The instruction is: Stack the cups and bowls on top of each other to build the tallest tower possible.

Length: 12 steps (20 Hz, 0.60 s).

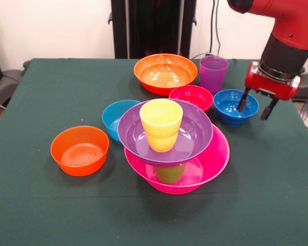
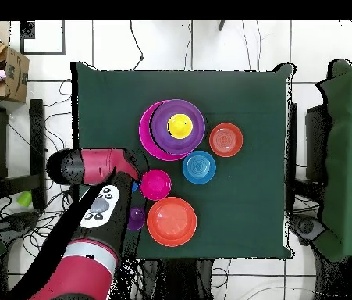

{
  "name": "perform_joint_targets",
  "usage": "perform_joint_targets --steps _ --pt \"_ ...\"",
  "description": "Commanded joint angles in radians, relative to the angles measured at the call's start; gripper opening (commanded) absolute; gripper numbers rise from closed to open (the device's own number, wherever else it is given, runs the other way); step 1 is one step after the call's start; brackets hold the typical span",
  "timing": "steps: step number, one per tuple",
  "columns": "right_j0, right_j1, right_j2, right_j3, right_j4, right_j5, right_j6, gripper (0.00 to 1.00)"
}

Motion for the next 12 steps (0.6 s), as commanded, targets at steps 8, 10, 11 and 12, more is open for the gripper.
perform_joint_targets --steps 8,10,11,12 --pt "-0.023 0.001 0.075 0.028 0.011 0.009 0.14 1.0" --pt "-0.018 0.021 0.08 0.023 0.016 -0.016 0.152 1.0" --pt "-0.014 0.026 0.081 0.022 0.019 -0.024 0.158 1.0" --pt "-0.011 0.027 0.081 0.027 0.02 -0.029 0.163 1.0"
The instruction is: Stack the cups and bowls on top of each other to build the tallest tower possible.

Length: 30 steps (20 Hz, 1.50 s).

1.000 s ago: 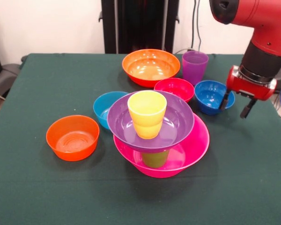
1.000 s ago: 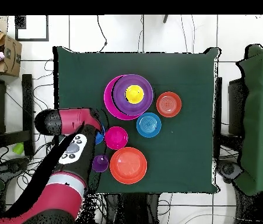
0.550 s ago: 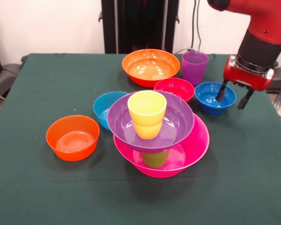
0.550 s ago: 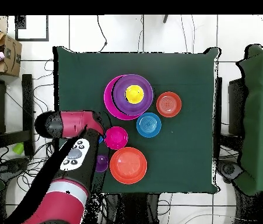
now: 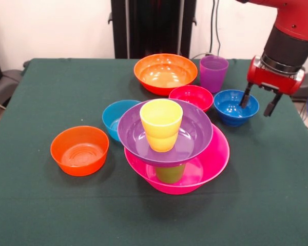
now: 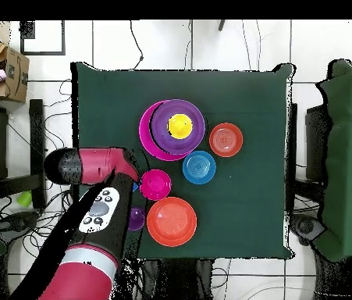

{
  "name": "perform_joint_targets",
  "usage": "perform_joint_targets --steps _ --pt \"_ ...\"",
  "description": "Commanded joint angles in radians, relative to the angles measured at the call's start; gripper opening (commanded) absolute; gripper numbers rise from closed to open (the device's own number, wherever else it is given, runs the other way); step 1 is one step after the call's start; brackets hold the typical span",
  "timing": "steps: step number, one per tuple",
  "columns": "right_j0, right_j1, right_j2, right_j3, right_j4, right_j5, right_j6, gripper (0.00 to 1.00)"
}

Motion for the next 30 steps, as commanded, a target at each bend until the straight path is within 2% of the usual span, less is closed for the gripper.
perform_joint_targets --steps 1,6,9,17,25,30 --pt "-0.005 0.06 0.08 0.021 0.019 -0.036 0.166 1.0" --pt "-0.003 0.082 0.074 0.031 0.008 -0.06 0.164 1.0" --pt "-0.023 0.064 0.1 0.072 0.007 -0.037 0.136 1.0" --pt "-0.052 0.075 0.154 0.131 0.006 -0.076 0.107 1.0" --pt "-0.038 0.118 0.154 0.103 0.007 -0.115 0.125 1.0" --pt "-0.013 0.107 0.143 0.109 0.015 -0.101 0.143 1.0"
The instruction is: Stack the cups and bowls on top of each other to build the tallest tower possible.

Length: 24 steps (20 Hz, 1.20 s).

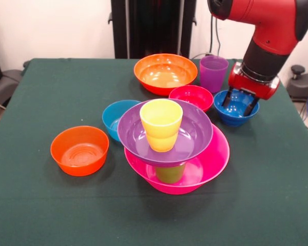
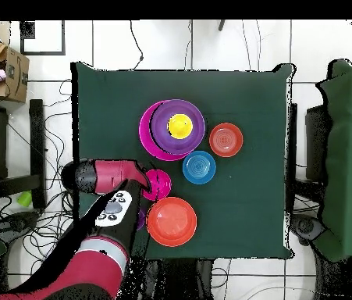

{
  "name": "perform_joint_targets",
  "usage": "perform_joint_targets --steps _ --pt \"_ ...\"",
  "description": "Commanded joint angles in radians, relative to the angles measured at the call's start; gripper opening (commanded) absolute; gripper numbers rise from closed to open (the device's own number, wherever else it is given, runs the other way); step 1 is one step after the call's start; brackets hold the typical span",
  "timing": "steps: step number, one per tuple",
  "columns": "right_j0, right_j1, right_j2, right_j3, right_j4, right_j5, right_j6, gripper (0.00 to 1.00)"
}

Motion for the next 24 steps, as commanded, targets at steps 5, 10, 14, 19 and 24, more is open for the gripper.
perform_joint_targets --steps 5,10,14,19,24 --pt "0.018 0.051 0.125 0.026 0.026 -0.042 0.149 1.0" --pt "0.012 0.015 0.139 0.054 0.036 -0.02 0.147 1.0" --pt "0.005 -0.027 0.145 0.076 0.039 0.017 0.138 1.0" --pt "0.007 -0.021 0.149 0.065 0.045 0.012 0.148 1.0" --pt "0.009 -0.014 0.149 0.058 0.049 0.008 0.153 1.0"
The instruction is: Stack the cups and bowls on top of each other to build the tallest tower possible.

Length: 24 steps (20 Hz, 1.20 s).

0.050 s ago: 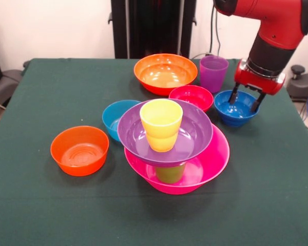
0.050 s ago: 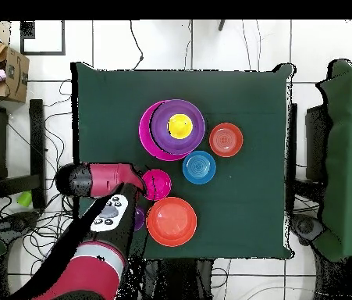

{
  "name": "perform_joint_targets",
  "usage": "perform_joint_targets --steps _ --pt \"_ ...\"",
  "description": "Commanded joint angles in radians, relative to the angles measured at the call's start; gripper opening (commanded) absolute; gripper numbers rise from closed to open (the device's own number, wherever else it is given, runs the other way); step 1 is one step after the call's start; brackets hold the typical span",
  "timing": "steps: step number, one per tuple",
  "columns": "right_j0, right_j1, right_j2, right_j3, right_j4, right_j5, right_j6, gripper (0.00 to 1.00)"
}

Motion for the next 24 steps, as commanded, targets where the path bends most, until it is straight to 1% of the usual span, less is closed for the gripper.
perform_joint_targets --steps 1,7,13,20,24 --pt "0.0 0.026 0.13 0.025 0.044 0.011 0.154 1.0" --pt "0.016 0.031 0.14 0.024 0.068 -0.007 0.177 1.0" --pt "0.035 0.022 0.133 0.009 0.093 0.032 0.188 1.0" --pt "0.035 0.013 0.134 0.014 0.111 0.032 0.179 1.0" --pt "0.034 -0.001 0.131 0.019 0.118 0.048 0.174 1.0"
